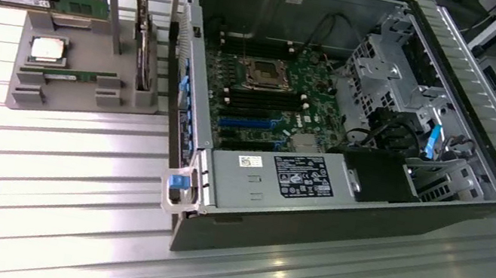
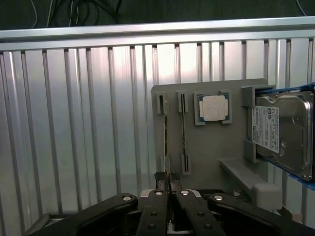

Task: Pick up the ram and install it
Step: 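Pick up the ram and move it above insertion slot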

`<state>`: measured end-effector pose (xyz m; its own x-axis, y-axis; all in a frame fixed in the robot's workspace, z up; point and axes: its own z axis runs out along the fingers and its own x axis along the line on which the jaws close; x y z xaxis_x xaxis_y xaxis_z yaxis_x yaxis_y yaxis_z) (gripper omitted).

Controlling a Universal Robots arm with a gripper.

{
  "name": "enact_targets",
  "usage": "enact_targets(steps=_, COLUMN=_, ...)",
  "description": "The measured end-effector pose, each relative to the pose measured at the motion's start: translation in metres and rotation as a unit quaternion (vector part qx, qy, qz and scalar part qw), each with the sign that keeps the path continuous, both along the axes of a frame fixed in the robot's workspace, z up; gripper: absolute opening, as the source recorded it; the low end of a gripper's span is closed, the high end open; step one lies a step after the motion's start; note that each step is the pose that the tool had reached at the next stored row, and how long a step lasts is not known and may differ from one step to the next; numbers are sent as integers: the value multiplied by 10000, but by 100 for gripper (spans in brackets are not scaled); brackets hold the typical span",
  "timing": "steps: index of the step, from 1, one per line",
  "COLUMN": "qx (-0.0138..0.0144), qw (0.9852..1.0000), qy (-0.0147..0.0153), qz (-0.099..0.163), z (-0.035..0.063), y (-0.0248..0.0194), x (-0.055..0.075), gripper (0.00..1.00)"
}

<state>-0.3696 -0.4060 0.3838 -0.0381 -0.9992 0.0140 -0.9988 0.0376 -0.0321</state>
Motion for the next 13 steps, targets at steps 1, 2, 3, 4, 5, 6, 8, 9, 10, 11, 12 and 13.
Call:
enact_targets(steps=1, qx=0, qw=10000, qy=0, qz=0, z=7, y=0, x=0, gripper=12)
enact_targets(steps=2, qx=0, qw=10000, qy=0, qz=0, z=14, y=0, x=0, gripper=12)
enact_targets(steps=3, qx=0, qw=10000, qy=0, qz=0, z=35, y=0, x=0, gripper=12)
enact_targets(steps=4, qx=1, qw=10000, qy=-1, qz=0, z=45, y=0, x=0, gripper=12)
enact_targets(steps=5, qx=0, qw=10000, qy=0, qz=0, z=52, y=0, x=0, gripper=12)
enact_targets(steps=6, qx=0, qw=10000, qy=0, qz=0, z=60, y=0, x=0, gripper=12)
enact_targets(steps=8, qx=0, qw=10000, qy=0, qz=0, z=71, y=0, x=0, gripper=12)
enact_targets(steps=9, qx=0, qw=10000, qy=0, qz=0, z=78, y=0, x=0, gripper=12)
enact_targets(steps=10, qx=0, qw=10000, qy=-1, qz=0, z=83, y=0, x=0, gripper=12)
enact_targets(steps=11, qx=0, qw=10000, qy=0, qz=0, z=90, y=0, x=0, gripper=12)
enact_targets(steps=12, qx=0, qw=10000, qy=0, qz=0, z=95, y=0, x=0, gripper=12)
enact_targets(steps=13, qx=0, qw=10000, qy=0, qz=0, z=108, y=0, x=0, gripper=12)
